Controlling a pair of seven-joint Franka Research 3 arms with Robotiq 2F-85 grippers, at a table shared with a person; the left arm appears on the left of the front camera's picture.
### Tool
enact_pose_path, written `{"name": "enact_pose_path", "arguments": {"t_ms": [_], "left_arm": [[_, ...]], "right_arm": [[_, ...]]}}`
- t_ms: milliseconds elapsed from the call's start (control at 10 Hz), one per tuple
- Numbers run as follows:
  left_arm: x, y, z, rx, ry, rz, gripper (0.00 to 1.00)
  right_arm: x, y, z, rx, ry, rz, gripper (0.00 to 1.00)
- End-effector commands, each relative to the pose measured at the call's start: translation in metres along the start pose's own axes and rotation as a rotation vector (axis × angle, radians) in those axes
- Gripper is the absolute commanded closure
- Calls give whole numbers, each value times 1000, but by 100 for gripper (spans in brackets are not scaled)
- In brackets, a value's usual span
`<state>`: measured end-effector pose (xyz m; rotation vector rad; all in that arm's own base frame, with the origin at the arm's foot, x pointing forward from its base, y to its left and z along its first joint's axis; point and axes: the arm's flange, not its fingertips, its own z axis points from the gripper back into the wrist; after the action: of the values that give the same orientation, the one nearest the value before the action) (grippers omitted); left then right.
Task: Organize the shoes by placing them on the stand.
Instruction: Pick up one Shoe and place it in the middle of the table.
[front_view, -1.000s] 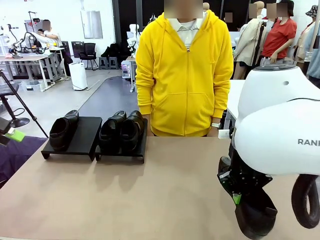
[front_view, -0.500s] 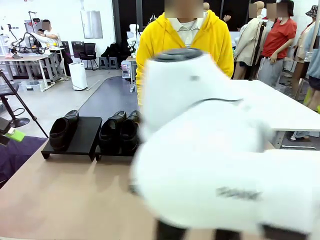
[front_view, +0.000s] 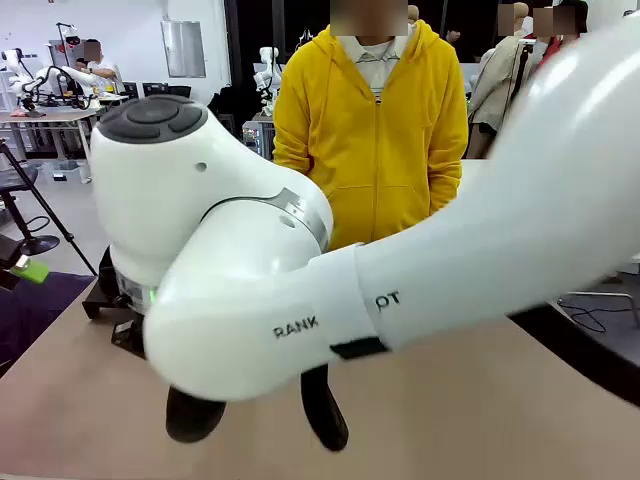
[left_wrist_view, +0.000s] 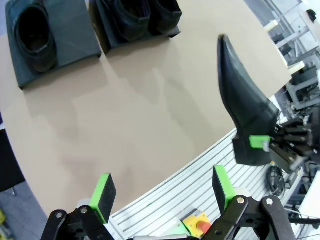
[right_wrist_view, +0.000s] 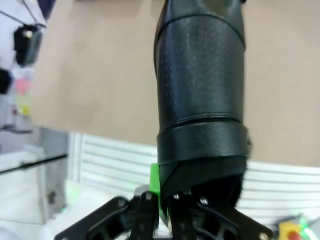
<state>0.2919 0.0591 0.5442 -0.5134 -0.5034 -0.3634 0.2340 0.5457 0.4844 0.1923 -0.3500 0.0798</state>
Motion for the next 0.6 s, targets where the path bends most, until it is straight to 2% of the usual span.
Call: {"name": "enact_pose_path", "arguments": {"t_ms": [0,100,500], "left_arm": [[0,0,1,5,6,8,0],[0,0,1,5,6,8,0],[0,0,1,5,6,8,0]], "right_arm": [[4,21,-8,22,-15,-85,100],[0,0,0,0,0,0,100],[0,0,0,0,0,0,100]]}}
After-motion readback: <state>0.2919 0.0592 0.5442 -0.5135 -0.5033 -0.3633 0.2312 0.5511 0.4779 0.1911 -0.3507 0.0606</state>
